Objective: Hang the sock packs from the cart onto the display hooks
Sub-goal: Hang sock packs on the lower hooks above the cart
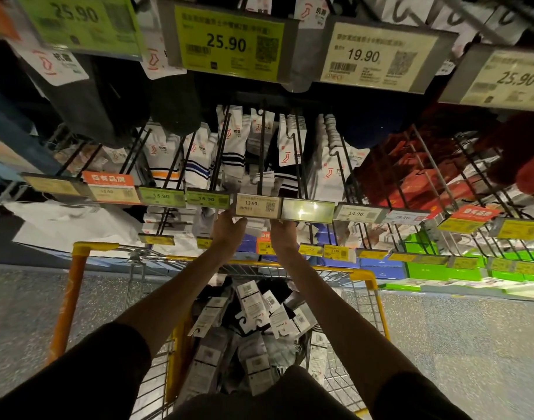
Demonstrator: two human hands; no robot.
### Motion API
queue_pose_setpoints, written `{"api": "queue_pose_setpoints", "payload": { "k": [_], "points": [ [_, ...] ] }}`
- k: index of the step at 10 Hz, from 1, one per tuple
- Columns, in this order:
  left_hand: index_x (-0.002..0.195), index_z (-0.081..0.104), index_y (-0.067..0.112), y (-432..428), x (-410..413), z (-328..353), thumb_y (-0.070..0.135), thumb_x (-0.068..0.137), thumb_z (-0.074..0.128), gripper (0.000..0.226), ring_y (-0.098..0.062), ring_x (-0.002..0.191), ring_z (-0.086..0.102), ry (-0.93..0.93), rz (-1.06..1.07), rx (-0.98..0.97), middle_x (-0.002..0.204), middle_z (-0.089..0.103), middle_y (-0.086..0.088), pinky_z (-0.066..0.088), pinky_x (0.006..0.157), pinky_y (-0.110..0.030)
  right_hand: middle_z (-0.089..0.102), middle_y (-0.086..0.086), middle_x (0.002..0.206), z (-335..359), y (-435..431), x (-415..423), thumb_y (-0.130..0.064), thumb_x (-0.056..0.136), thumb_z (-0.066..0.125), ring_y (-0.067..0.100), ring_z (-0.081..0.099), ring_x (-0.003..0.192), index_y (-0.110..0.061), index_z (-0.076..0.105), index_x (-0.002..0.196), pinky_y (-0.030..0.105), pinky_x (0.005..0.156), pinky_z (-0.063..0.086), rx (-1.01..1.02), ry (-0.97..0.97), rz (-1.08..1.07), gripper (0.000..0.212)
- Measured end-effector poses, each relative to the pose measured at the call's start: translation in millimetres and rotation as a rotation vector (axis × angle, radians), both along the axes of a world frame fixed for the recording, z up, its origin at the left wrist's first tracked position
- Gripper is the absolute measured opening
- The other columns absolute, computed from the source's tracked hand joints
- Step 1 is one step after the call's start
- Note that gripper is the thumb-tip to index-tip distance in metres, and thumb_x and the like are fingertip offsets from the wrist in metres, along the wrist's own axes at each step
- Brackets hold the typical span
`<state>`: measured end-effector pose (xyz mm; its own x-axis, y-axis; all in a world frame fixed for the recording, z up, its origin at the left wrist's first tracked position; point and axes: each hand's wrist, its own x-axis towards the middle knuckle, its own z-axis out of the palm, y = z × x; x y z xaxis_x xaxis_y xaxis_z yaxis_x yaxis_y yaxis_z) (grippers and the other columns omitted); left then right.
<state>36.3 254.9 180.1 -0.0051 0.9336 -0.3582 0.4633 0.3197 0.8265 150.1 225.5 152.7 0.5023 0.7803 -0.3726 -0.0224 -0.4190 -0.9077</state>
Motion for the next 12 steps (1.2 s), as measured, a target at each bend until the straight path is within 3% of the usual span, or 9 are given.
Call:
{"api": "queue_pose_setpoints", "payload": {
  "k": [2,3,5,7,8,9,10,11,12],
  "points": [
    [0.133,0.058,0.014,-21,-15,-14,0.005,0.095,0.051,0.041,-0.021,0.095,0.058,-0.015,-0.078,-0.026,0.123,0.062,-0.010,0.044,0.070,-0.029,0.048,-0.004,0.074,-30,-37,5,0.001,0.091,0.048,0.010,0.040,0.063,-0.019,0.055,0.074,0.030,0.060,0.034,-0.026,-0.046,0.126,0.027],
    [0.133,0.059,0.014,-36,-21,-23,0.005,0.094,0.050,0.041,-0.024,0.100,0.061,-0.049,-0.079,-0.083,0.127,0.062,-0.009,0.046,0.077,-0.031,0.035,-0.002,0.063,-38,-58,4,0.003,0.090,0.047,0.014,0.030,0.063,-0.014,0.045,0.061,0.032,0.060,0.023,-0.047,-0.044,0.158,0.034],
    [0.083,0.068,0.019,-76,-34,-42,0.013,0.093,0.057,0.016,-0.027,0.074,0.062,-0.111,0.007,-0.243,0.077,0.068,-0.011,0.045,0.064,-0.029,0.048,-0.004,0.061,-49,-77,-1,-0.018,0.093,0.052,0.013,0.046,0.058,-0.021,0.049,0.067,0.019,0.049,0.032,-0.213,-0.119,0.301,0.026],
    [0.084,0.070,0.014,-122,-57,-68,0.003,0.090,0.058,0.017,-0.016,0.057,0.061,-0.122,0.052,-0.415,0.062,0.068,0.000,0.045,0.053,-0.024,0.062,-0.006,0.057,-63,-121,-16,0.009,0.093,0.047,0.004,0.057,0.051,-0.011,0.056,0.074,0.016,0.050,0.042,-0.196,0.128,0.299,0.029],
    [0.081,0.059,0.010,-146,-74,-85,0.003,0.098,0.047,0.022,-0.008,0.045,0.058,-0.087,-0.111,-0.430,0.060,0.062,-0.001,0.042,0.042,-0.017,0.063,-0.005,0.051,-77,-147,-19,0.008,0.095,0.044,0.003,0.060,0.044,-0.007,0.059,0.080,0.014,0.045,0.046,-0.301,0.194,0.292,0.026],
    [0.079,0.059,0.004,-167,-83,-93,0.002,0.101,0.042,0.029,-0.009,0.042,0.060,-0.090,-0.092,-0.395,0.062,0.062,-0.007,0.046,0.046,-0.020,0.063,0.000,0.049,-91,-180,-26,0.012,0.097,0.032,0.010,0.062,0.043,-0.003,0.063,0.075,0.018,0.045,0.049,-0.273,0.071,0.338,0.040],
    [0.078,0.055,0.002,-197,-91,-100,0.002,0.101,0.035,0.030,-0.020,0.046,0.058,-0.135,-0.139,-0.451,0.054,0.058,-0.009,0.045,0.042,-0.019,0.064,-0.003,0.055,-88,-213,-35,0.009,0.095,0.040,0.004,0.060,0.047,-0.009,0.058,0.079,0.014,0.047,0.048,-0.380,0.031,0.414,0.030],
    [0.083,0.058,0.003,-229,-109,-123,-0.010,0.098,0.039,0.028,-0.010,0.050,0.055,-0.032,-0.233,-0.375,0.058,0.059,0.000,0.041,0.047,-0.017,0.066,0.006,0.081,-93,-240,-48,-0.006,0.094,0.050,0.014,0.061,0.068,-0.017,0.060,0.088,0.024,0.066,0.054,-0.482,0.019,0.425,0.016],
    [0.097,0.065,0.001,-264,-121,-144,-0.006,0.096,0.050,0.016,-0.010,0.074,0.064,0.011,-0.241,-0.427,0.078,0.069,0.003,0.047,0.072,-0.028,0.068,0.017,0.101,-112,-266,-57,-0.010,0.094,0.051,0.021,0.062,0.080,-0.012,0.063,0.106,0.034,0.076,0.054,-0.541,0.017,0.444,0.016]
  ]
}}
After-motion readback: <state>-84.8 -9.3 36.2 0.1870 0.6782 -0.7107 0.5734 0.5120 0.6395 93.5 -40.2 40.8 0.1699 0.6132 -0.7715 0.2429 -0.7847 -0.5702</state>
